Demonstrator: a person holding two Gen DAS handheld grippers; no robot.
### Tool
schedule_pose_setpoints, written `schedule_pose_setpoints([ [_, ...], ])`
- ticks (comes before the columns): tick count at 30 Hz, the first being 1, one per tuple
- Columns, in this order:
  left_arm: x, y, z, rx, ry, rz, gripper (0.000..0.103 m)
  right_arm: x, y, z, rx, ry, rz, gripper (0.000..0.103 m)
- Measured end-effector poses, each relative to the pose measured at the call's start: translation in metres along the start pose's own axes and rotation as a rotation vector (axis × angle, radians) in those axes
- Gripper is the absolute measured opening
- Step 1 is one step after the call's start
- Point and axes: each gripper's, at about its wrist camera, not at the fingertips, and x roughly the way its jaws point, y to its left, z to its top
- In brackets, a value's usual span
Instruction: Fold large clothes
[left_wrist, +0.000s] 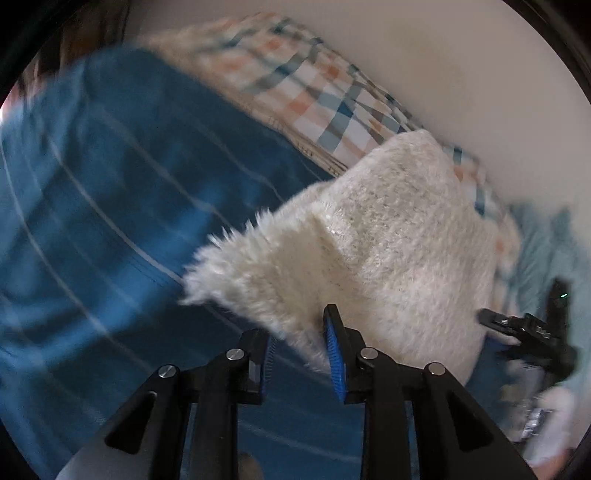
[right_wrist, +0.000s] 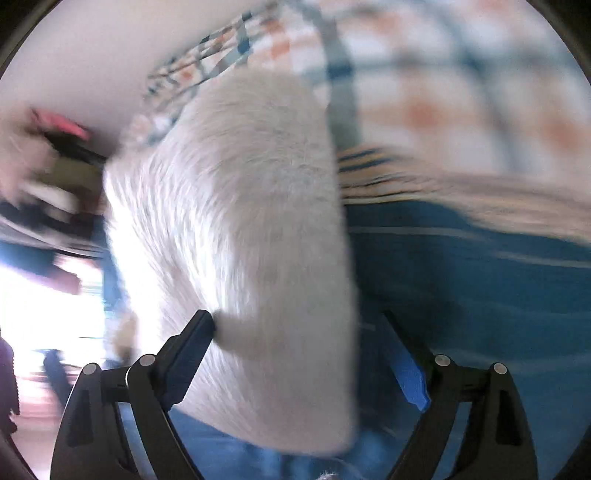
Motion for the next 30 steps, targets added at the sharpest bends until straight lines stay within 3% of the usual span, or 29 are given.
schedule_pose_setpoints([
  [1,-0.011,-0.009,0.001,0.056,-0.010,0.066,0.040,-0.012,0.009,-0.007,-0.021,-0.032,-0.101,0.092],
  [4,-0.044,-0.030,0.000,0.181,-0.064,0.180,0.096,-0.047,0.045,-0.044,-0.044,-0.100,-0.350,0.092],
  [7,-0.083,-0.046,-0.004,0.270,-0.110,0.239,0.098,-0.089,0.093,-0.088,-0.035,-0.128,-0.454,0.093],
  [11,-0.138,-0.063,-0.009,0.330,-0.143,0.284,0.100,-0.155,0.152,-0.152,0.004,-0.192,-0.511,0.095],
  [12,-0.155,-0.067,-0.013,0.345,-0.146,0.286,0.100,-0.148,0.159,-0.164,0.011,-0.204,-0.526,0.096],
  [14,-0.183,-0.076,-0.015,0.364,-0.145,0.281,0.100,-0.201,0.182,-0.191,0.042,-0.253,-0.548,0.096],
  [15,-0.207,-0.080,-0.021,0.382,-0.148,0.280,0.100,-0.201,0.182,-0.191,0.042,-0.253,-0.548,0.096],
  [22,-0.315,-0.102,-0.046,0.461,-0.151,0.235,0.100,-0.348,0.235,-0.273,0.073,-0.349,-0.560,0.096],
  [30,-0.435,-0.124,-0.083,0.480,-0.166,0.199,0.100,-0.500,0.291,-0.371,0.081,-0.428,-0.537,0.096],
])
